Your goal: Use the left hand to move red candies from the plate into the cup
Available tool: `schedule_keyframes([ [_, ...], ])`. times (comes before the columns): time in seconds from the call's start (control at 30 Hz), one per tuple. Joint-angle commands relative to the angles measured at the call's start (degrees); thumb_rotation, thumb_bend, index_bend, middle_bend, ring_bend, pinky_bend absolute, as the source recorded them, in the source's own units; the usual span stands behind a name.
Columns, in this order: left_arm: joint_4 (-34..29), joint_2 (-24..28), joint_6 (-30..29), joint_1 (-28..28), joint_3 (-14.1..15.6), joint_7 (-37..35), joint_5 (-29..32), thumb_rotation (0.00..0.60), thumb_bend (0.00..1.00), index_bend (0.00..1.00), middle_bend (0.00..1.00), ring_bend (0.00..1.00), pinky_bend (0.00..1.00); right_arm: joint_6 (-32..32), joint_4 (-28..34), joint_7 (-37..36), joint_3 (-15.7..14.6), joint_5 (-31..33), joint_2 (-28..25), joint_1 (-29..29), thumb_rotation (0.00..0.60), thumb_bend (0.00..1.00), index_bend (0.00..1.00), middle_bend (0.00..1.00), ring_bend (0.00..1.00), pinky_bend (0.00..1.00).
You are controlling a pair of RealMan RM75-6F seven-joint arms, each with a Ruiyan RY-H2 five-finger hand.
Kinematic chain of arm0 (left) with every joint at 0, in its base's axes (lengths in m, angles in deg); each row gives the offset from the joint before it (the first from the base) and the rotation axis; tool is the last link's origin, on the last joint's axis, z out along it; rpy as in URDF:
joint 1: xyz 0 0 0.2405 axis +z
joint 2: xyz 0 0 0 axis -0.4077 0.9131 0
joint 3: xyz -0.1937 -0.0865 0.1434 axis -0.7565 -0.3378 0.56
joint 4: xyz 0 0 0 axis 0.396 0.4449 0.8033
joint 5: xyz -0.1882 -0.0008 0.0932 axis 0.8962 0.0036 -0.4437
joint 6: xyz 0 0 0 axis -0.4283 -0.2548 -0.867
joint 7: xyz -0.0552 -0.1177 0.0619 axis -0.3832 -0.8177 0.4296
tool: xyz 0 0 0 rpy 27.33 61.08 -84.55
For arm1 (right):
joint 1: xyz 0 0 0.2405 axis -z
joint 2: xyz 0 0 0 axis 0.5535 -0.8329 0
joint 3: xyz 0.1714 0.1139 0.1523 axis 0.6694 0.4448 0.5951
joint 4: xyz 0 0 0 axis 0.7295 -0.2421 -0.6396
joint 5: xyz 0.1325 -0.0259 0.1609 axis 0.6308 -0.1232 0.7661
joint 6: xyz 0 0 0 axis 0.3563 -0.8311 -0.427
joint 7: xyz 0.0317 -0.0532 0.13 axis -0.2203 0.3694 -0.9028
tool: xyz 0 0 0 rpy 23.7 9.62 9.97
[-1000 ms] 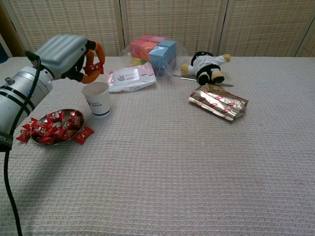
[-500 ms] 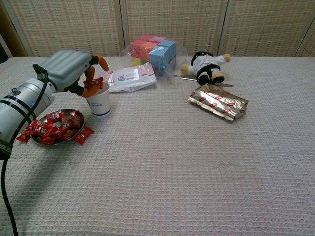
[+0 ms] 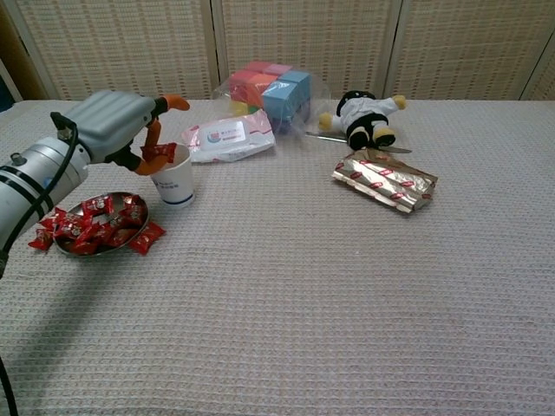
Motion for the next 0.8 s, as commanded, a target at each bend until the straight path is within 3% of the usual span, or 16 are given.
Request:
schedule_keyframes([
  [0.03, -0.68, 0.46, -0.27, 0.08, 0.04, 0.08, 0.13, 0.600, 0.38, 0.09, 0.17, 0.19, 1.00, 0.00, 0.02, -0.07, 0.01, -0.03, -0.05, 0.00, 0.600, 0.14, 0.00, 0.00, 0.00, 0.06],
  [0.3, -2.01, 1.36, 0.73, -0.02, 0.27, 1.07, 1.36, 0.600, 0.38, 0.06, 0.12, 0.14, 1.00, -0.34, 0.15, -0.08, -0.02, -0.30, -0.08, 0.15, 0.600, 0.14, 0.00, 0.00, 0.00, 0.06],
  [0.5, -4.73, 2.69, -1.90, 0.96, 1.19, -0.14, -0.17, 0.600, 0.37, 0.06, 0.12, 0.14, 1.00, 0.09, -0.02, -0.04, 0.04, -0.08, 0.01, -0.03, 0.600, 0.14, 0.00, 0.00, 0.00, 0.06],
  [0.8, -17.09, 11.17, -11.10, 11.04, 9.62, -5.29, -5.58, 0.600, 0.37, 0.07, 0.15, 0.21, 1.00, -0.09, 0.28, -0.07, -0.36, -1.05, -0.02, 0.03, 0.600, 0.14, 0.00, 0.00, 0.00, 0.06],
])
